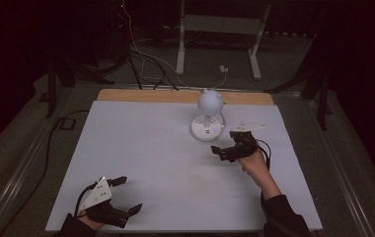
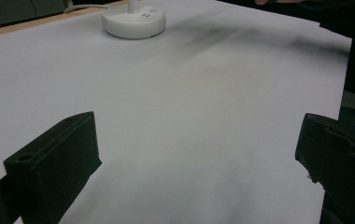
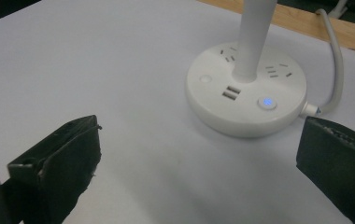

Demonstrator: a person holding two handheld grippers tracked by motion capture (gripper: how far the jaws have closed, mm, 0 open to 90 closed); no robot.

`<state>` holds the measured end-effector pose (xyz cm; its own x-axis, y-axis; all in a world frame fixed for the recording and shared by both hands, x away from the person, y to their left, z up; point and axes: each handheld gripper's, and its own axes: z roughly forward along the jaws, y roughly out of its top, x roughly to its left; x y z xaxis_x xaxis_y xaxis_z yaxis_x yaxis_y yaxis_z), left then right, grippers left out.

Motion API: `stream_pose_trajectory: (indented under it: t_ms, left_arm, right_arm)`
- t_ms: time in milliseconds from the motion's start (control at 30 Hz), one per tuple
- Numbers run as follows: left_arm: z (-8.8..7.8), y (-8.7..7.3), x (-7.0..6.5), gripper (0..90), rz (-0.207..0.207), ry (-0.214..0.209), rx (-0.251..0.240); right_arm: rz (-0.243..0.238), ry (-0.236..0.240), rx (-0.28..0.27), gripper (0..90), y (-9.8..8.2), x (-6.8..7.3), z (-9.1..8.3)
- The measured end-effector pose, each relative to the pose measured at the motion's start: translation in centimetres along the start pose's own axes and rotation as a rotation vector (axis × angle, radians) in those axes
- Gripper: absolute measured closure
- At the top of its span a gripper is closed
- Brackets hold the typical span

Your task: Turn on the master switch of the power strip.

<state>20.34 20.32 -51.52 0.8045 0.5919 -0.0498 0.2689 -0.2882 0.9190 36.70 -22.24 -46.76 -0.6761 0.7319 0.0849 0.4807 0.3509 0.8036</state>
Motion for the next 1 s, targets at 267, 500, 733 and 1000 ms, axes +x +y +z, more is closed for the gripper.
stream_pose_trajectory:
  t_ms: [267,500,733,1000]
  left_arm:
    - [0.0,0.0,0.0,0.2,-0.001,-0.002,0.000]
    - [0.0,0.0,0.0,0.2,-0.002,-0.003,-0.001]
    - [-0.1,0.0,0.0,0.2,-0.001,-0.004,-0.001]
    - [-0.1,0.0,0.0,0.2,0.003,-0.005,0.001]
  right_arm:
    - [-0.033,0.017,0.005,0.0,-2.0,1.3,-1.3]
    - [-0.065,0.059,0.016,0.0,-4.3,2.5,-2.7]
    - [-0.082,0.053,0.021,0.0,-6.1,2.8,-3.9]
    - [-0.101,0.058,0.032,0.0,-8.4,3.7,-5.6]
